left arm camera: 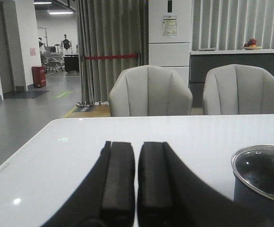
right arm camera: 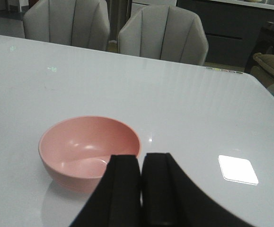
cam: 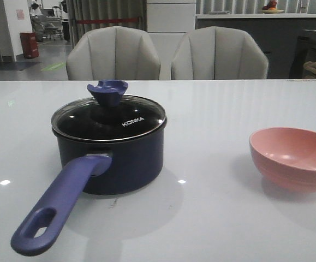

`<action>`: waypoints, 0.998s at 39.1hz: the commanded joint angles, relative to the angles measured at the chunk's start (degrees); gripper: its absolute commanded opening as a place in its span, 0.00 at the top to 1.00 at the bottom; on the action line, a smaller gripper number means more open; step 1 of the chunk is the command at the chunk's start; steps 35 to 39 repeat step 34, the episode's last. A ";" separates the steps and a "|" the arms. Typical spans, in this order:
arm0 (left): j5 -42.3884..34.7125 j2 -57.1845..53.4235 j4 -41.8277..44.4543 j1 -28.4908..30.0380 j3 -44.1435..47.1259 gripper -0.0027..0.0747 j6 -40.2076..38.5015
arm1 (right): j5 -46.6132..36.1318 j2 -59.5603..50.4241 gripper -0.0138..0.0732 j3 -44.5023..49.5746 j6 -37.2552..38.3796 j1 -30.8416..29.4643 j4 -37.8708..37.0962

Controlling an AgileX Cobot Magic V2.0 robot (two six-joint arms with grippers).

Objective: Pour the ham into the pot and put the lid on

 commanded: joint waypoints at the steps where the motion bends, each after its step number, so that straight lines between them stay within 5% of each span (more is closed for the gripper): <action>1: -4.29 -0.81 -0.55 0.02 1.22 0.81 -0.07 | -6.50 -1.14 0.65 -0.29 3.29 -0.32 -3.23; 39: -4.29 -0.81 -0.55 0.02 1.22 0.81 -0.07 | -7.63 -1.14 0.65 -0.29 3.35 -0.32 -2.47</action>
